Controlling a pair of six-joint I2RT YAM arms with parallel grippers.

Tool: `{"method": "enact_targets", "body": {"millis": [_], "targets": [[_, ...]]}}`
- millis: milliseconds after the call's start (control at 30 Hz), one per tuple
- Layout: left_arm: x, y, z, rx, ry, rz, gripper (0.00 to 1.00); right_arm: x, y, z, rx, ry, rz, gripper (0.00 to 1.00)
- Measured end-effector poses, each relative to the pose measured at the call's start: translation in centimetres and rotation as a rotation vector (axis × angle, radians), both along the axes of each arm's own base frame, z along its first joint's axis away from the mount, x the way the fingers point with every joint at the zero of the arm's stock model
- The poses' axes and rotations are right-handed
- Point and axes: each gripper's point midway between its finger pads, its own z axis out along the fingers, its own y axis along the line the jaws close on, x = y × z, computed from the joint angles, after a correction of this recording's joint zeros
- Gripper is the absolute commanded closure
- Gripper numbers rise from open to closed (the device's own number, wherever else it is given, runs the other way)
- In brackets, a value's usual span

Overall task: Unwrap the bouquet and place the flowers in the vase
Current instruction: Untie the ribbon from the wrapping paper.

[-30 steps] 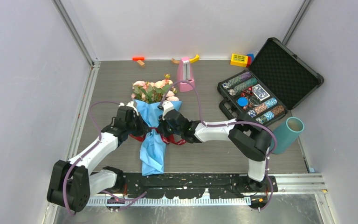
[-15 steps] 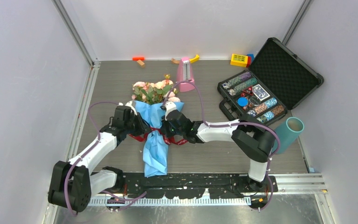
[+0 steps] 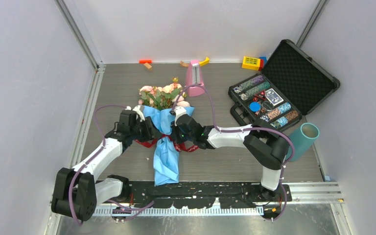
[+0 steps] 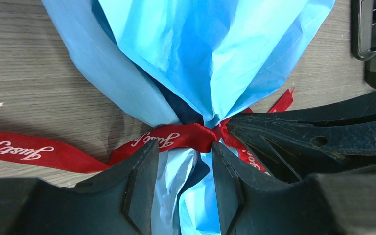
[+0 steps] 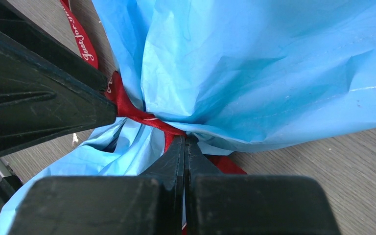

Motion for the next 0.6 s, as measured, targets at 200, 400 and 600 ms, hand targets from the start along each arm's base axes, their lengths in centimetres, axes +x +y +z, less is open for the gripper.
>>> {"method": "enact_targets", "body": {"millis": [200, 400, 600], "targets": [[-0.2, -0.6, -0.5, -0.012, 0.020, -0.025, 0.48, 0.0, 0.0, 0.0, -0.001, -0.001, 0.003, 1.00], [-0.1, -1.5, -0.6, -0.018, 0.015, -0.050, 0.41, -0.1, 0.0, 0.0, -0.001, 0.000, 0.006, 1.00], [-0.3, -2.0, -0.8, -0.015, 0.020, -0.062, 0.34, -0.1, 0.1, 0.0, 0.000, 0.000, 0.007, 1.00]]}}
